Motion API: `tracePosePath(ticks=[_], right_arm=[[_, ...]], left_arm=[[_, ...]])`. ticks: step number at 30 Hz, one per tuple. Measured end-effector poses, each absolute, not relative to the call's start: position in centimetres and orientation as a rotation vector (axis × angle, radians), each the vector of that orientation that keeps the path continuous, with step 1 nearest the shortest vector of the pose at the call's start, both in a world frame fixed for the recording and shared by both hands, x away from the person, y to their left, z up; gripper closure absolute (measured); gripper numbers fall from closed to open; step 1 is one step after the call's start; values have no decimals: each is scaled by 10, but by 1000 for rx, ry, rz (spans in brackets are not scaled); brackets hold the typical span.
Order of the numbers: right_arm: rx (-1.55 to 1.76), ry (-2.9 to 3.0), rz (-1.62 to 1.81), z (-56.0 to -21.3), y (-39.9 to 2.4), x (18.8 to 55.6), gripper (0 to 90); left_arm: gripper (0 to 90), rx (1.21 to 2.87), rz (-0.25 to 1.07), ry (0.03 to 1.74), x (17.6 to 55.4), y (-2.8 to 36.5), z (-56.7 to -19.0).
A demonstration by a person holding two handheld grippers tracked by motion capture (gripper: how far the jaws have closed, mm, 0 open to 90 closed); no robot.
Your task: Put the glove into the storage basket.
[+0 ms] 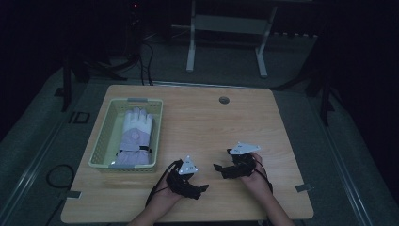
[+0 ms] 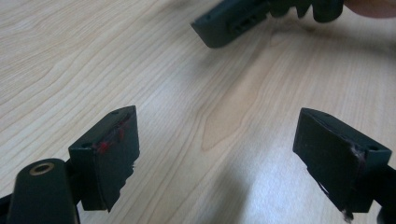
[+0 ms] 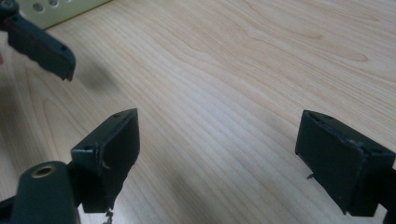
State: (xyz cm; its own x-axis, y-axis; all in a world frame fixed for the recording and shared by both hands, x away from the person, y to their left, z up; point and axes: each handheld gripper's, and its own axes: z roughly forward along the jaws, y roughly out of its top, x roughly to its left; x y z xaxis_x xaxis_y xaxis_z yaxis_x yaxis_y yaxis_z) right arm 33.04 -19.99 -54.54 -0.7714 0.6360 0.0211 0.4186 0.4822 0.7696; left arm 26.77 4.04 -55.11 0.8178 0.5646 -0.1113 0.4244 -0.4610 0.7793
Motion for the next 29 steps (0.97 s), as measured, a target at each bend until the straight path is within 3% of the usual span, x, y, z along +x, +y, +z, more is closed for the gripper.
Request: tracePosePath(ticks=[29], right_arm=[[920,2454,1136,-560,-216,328,136]], left_arm=[[146,2076,228,706,268,31,-562]])
